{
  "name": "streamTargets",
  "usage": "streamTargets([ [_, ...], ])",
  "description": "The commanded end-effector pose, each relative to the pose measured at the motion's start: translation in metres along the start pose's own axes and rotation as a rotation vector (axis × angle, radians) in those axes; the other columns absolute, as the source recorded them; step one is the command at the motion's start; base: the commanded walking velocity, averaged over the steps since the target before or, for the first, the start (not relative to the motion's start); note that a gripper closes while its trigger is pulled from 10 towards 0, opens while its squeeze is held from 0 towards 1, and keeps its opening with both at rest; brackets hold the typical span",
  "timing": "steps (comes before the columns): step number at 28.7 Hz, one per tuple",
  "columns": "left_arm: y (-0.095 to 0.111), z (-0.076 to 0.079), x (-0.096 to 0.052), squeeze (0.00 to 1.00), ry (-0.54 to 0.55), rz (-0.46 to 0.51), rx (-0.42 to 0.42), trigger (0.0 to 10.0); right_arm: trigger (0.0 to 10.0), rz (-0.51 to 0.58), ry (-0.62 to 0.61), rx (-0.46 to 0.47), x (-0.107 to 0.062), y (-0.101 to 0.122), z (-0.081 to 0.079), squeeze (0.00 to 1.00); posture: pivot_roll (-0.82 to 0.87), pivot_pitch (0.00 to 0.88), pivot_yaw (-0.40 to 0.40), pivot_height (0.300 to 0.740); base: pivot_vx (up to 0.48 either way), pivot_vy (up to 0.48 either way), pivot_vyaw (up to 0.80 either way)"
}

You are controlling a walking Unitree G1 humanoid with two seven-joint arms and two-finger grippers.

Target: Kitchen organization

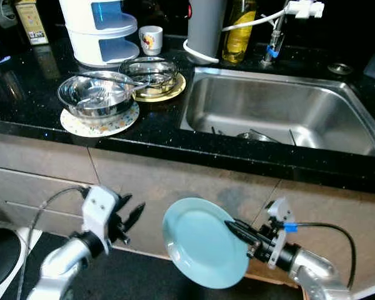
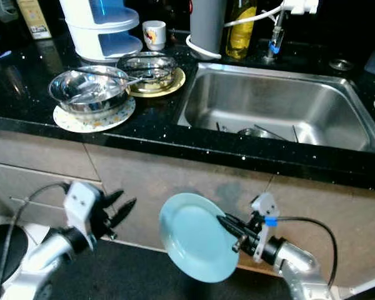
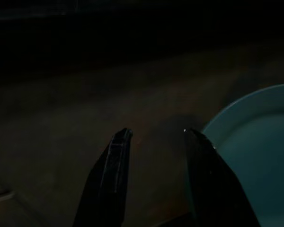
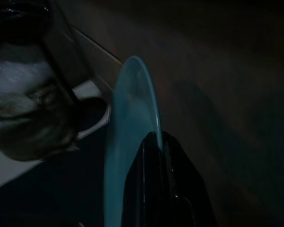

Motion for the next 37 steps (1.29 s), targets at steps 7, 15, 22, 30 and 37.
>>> streamTargets([
  [7,0.033,-0.008,0.000,0.00,-0.075,0.095,-0.082,10.0,10.0,0.254,0.074,0.104,-0.025,0.073,-0.002,0.00,-0.07,0.167,-0.032,0.740,0.000,0.000,0.00],
  [15,0.057,-0.017,0.006,0.00,-0.068,0.177,-0.147,10.0,10.0,0.404,0.057,0.144,-0.045,0.108,0.008,0.00,-0.07,0.167,-0.029,0.740,0.000,0.000,0.00],
  [22,0.077,-0.019,0.018,0.00,-0.091,0.211,-0.128,10.0,10.0,0.691,-0.016,0.238,-0.064,0.154,0.022,0.00,-0.06,0.168,-0.025,0.740,0.000,0.000,0.00],
  [30,0.088,-0.025,0.041,0.00,-0.025,0.219,-0.094,10.0,10.0,0.891,-0.278,0.284,-0.070,0.187,0.056,0.00,-0.06,0.168,-0.020,0.740,0.000,0.000,0.00],
  [37,0.086,-0.044,0.073,0.00,0.138,0.137,-0.053,10.0,10.0,1.056,-0.406,0.262,-0.071,0.222,0.062,0.00,-0.06,0.167,-0.016,0.740,0.000,0.000,0.00],
])
Point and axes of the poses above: a point about 5 cm out from each wrist's last joint towards the gripper, its own x axis pointing out of the wrist towards the gripper, its own y axis along the axis of the wrist's last joint, z = x × y, the point moved 4 cm from there along x, pointing out of the wrist towards the gripper, and after that the axes turned 15 degrees about x, right-handed, at the moved point
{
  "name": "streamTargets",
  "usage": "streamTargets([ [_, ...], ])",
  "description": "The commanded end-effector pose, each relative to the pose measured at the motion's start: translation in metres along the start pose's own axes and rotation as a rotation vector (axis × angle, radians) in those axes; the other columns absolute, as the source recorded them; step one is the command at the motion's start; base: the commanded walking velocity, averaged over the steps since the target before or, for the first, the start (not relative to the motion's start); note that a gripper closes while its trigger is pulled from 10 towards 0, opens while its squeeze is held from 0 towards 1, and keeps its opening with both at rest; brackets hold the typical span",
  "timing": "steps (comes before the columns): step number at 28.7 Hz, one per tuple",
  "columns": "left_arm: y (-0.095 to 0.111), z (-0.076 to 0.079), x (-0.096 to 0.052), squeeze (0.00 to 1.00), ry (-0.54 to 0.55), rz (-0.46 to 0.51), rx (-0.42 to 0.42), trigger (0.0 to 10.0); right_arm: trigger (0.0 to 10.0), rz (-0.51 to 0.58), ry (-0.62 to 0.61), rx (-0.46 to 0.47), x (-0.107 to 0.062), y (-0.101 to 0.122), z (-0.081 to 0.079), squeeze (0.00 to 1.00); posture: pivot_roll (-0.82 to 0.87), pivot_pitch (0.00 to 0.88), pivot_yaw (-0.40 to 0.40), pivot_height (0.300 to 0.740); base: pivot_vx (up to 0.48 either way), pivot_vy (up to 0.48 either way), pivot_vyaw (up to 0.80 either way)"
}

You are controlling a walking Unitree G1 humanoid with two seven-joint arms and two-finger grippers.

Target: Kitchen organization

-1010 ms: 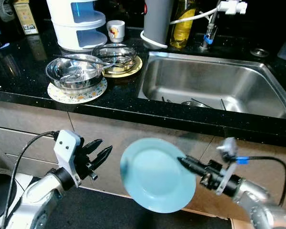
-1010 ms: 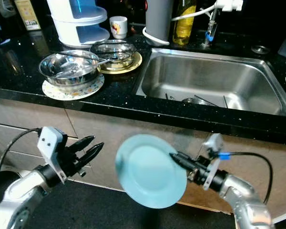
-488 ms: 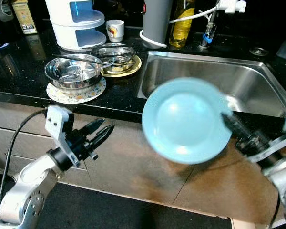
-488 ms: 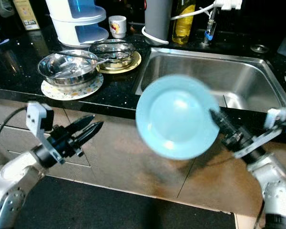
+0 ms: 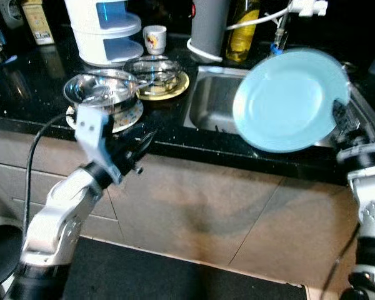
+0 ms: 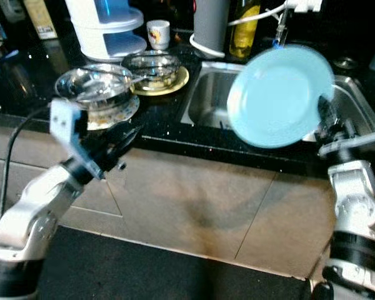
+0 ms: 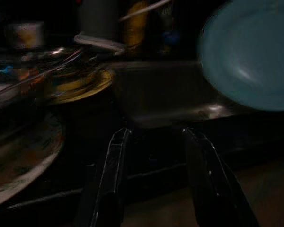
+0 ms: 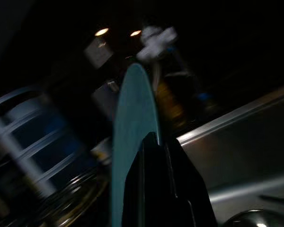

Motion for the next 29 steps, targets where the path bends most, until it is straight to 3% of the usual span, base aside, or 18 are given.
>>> streamTargets([
  [1,-0.010,-0.004,0.006,0.00,0.048,-0.068,0.024,10.0,10.0,0.036,-0.033,-0.038,0.003,0.004,0.001,0.00,-0.06,0.167,-0.013,0.740,0.000,0.000,0.00],
  [4,-0.011,-0.010,0.018,0.00,0.101,-0.097,0.012,10.0,10.0,0.012,-0.090,-0.235,0.011,-0.004,0.000,0.00,-0.07,0.167,-0.013,0.740,0.000,0.000,0.00],
  [6,-0.016,-0.012,0.025,0.00,0.117,-0.149,0.085,10.0,10.0,-0.003,-0.117,-0.365,0.012,-0.012,0.001,0.00,-0.06,0.166,-0.012,0.740,0.000,0.000,0.00],
  [8,-0.016,-0.012,0.025,0.00,0.117,-0.149,0.085,10.0,10.0,-0.003,-0.117,-0.365,0.012,-0.012,0.001,0.00,-0.06,0.166,-0.012,0.740,0.000,0.000,0.00],
  [11,-0.015,-0.005,0.041,0.00,0.101,-0.176,0.131,10.0,10.0,-0.019,-0.136,-0.496,0.015,-0.027,0.001,0.00,-0.06,0.165,-0.010,0.740,0.000,0.000,0.00],
  [13,-0.015,-0.005,0.041,0.00,0.101,-0.176,0.131,10.0,10.0,-0.019,-0.136,-0.496,0.015,-0.027,0.001,0.00,-0.06,0.165,-0.010,0.740,0.000,0.000,0.00],
  [17,-0.008,0.015,0.055,0.00,0.041,-0.147,0.213,10.0,10.0,-0.043,-0.117,-0.533,0.016,-0.041,-0.005,0.00,-0.06,0.160,-0.001,0.740,0.000,0.000,0.00],
  [23,-0.008,0.018,0.057,0.00,0.041,-0.147,0.205,10.0,10.0,-0.049,-0.114,-0.548,0.016,-0.045,-0.006,0.00,-0.07,0.157,0.001,0.740,0.000,0.000,0.00],
  [29,-0.005,0.021,0.060,0.00,0.038,-0.140,0.209,10.0,10.0,-0.072,-0.098,-0.594,0.015,-0.057,-0.008,0.00,-0.07,0.153,0.000,0.740,0.000,0.000,-0.80],
])
Point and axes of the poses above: a point about 5 cm out from each wrist's last joint towards the gripper, its own x axis pointing out of the wrist towards the gripper, its own y axis along the axis of the wrist's last joint, z = x × y, the point moved 4 cm from there along x, pointing out of the wrist towards the gripper, and after that the axes turned 15 degrees about x, right-handed, at the moved point
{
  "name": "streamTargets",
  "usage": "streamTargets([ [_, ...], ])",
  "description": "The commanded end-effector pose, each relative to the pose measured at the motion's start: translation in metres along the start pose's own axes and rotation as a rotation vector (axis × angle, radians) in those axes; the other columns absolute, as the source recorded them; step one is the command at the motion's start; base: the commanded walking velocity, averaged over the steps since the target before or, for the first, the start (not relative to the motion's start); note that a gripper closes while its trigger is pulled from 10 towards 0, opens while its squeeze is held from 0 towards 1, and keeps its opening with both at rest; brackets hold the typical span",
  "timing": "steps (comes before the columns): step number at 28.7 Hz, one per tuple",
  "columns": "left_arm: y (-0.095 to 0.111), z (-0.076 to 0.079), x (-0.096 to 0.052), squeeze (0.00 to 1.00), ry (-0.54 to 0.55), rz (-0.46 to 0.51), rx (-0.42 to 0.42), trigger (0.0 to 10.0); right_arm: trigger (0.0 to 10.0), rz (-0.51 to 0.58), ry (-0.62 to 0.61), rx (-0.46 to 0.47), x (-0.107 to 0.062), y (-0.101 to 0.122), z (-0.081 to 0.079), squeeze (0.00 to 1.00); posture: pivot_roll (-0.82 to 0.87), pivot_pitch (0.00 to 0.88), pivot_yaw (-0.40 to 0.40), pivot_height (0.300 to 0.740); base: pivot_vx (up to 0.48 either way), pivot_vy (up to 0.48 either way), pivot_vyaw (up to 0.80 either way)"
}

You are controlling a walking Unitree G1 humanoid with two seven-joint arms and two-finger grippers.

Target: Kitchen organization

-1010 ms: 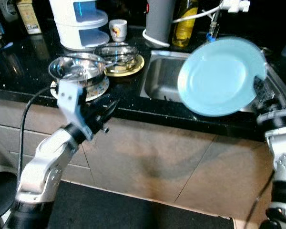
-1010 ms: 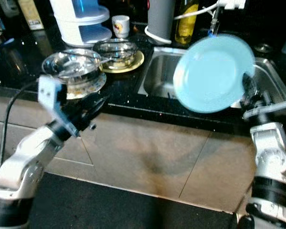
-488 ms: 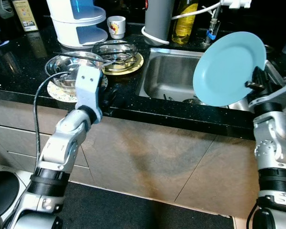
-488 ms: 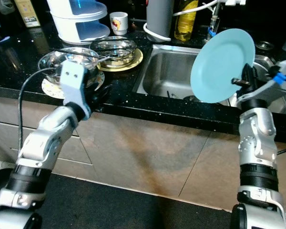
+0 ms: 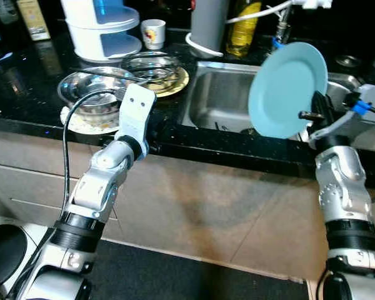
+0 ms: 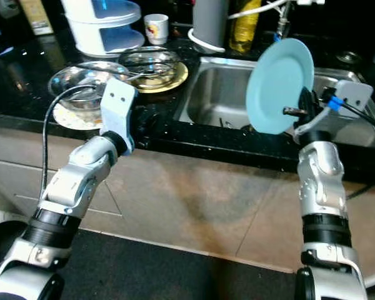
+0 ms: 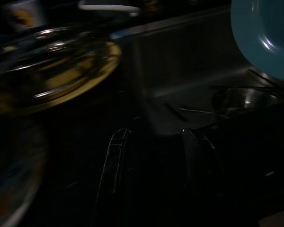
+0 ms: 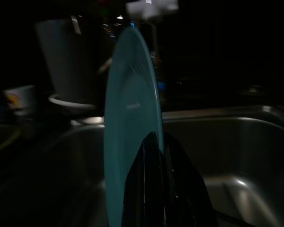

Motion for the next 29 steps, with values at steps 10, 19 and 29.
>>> streamTargets([
  [10,0.005,0.004,0.003,0.00,-0.005,0.022,0.020,10.0,10.0,-0.023,-0.018,-0.037,-0.004,-0.008,0.004,0.00,-0.07,0.159,-0.002,0.740,0.000,0.000,-0.80],
  [19,0.001,-0.003,0.002,0.00,0.018,0.004,0.029,10.0,10.0,-0.014,0.007,-0.057,-0.002,-0.006,-0.001,0.00,-0.07,0.168,-0.008,0.740,0.000,0.000,-0.80],
  [29,-0.001,-0.031,0.001,0.00,0.157,-0.027,0.031,10.0,10.0,0.044,0.215,0.087,0.004,0.012,-0.041,0.00,-0.07,0.178,-0.015,0.740,0.000,0.000,0.00],
])
Point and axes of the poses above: a point about 5 cm out from each wrist's last joint towards the gripper, its own x axis pointing out of the wrist towards the gripper, its own y axis along the axis of the wrist's last joint, z = x × y, the point moved 4 cm from there along x, pointing out of the wrist towards the gripper, and after that the axes turned 15 degrees about x, right-handed, at the moved point
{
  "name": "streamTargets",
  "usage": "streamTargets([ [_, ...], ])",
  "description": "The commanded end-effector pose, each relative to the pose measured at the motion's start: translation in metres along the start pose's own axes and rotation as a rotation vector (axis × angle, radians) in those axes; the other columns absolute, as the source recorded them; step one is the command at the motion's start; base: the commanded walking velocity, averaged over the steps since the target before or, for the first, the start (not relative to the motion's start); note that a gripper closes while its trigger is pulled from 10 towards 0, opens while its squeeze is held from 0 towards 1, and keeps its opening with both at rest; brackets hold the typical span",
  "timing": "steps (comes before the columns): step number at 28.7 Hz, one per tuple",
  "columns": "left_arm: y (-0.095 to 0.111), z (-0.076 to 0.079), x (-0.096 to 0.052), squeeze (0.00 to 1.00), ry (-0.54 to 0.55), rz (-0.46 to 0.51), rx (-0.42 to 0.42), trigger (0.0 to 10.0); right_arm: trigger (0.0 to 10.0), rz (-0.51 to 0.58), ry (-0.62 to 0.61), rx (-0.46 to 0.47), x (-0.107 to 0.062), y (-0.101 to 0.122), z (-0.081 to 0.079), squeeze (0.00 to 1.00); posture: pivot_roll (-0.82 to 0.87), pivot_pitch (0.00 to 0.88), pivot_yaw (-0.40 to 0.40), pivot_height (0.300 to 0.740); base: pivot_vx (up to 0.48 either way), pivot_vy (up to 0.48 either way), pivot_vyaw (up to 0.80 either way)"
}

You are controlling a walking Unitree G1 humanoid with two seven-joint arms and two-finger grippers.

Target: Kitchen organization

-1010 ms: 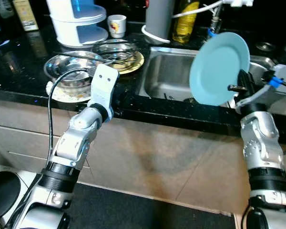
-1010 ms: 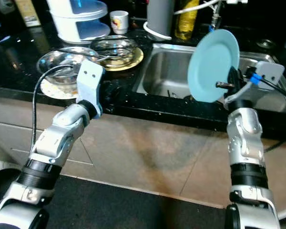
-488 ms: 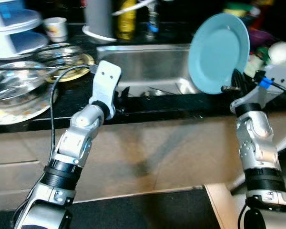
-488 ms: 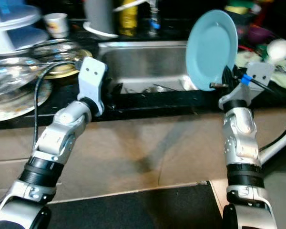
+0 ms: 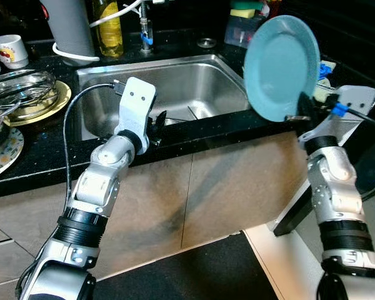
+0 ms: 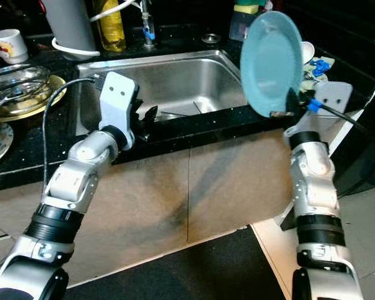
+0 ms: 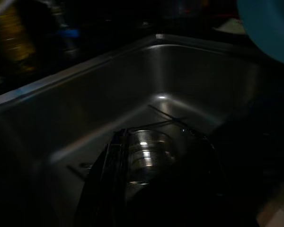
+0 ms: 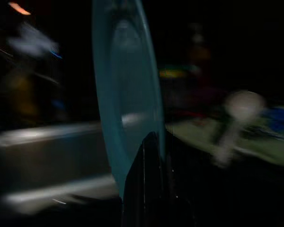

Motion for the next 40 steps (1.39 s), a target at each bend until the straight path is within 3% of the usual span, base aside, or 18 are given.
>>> streamTargets([
  [1,-0.004,-0.014,0.000,0.00,0.060,-0.021,0.009,10.0,10.0,0.073,0.098,0.078,0.007,0.022,-0.019,0.00,-0.07,0.179,-0.017,0.740,0.000,0.000,0.00],
  [4,-0.003,-0.020,0.000,0.00,0.085,-0.025,0.015,10.0,10.0,0.085,0.161,0.158,0.010,0.029,-0.032,0.00,-0.07,0.179,-0.017,0.740,0.000,0.000,0.00],
  [6,-0.002,-0.026,0.001,0.00,0.107,-0.022,0.031,10.0,10.0,0.073,0.185,0.163,0.013,0.031,-0.037,0.00,-0.07,0.179,-0.018,0.740,0.000,0.000,0.00],
  [11,-0.005,-0.025,0.002,0.00,0.088,-0.051,0.080,10.0,10.0,0.024,0.132,0.113,0.013,0.018,-0.029,0.00,-0.06,0.179,-0.018,0.740,0.000,0.000,0.00],
  [18,-0.003,-0.023,0.002,0.00,0.080,-0.036,0.044,10.0,10.0,0.014,0.090,0.102,0.011,0.015,-0.022,0.00,-0.06,0.183,-0.014,0.740,0.000,0.000,0.00],
  [40,0.001,-0.020,0.003,0.00,0.061,-0.022,0.019,10.0,10.0,0.006,0.085,0.100,0.010,0.012,-0.022,0.00,-0.06,0.180,-0.012,0.740,0.334,0.000,0.00],
])
Point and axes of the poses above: a point about 5 cm out from each wrist's last joint towards the gripper, its own x axis pointing out of the wrist towards the gripper, its own y axis along the axis of the wrist's last joint, z = x × y, the point moved 4 cm from there along x, pointing out of the wrist towards the gripper, and after that the axes turned 15 degrees about x, right-handed, at the moved point
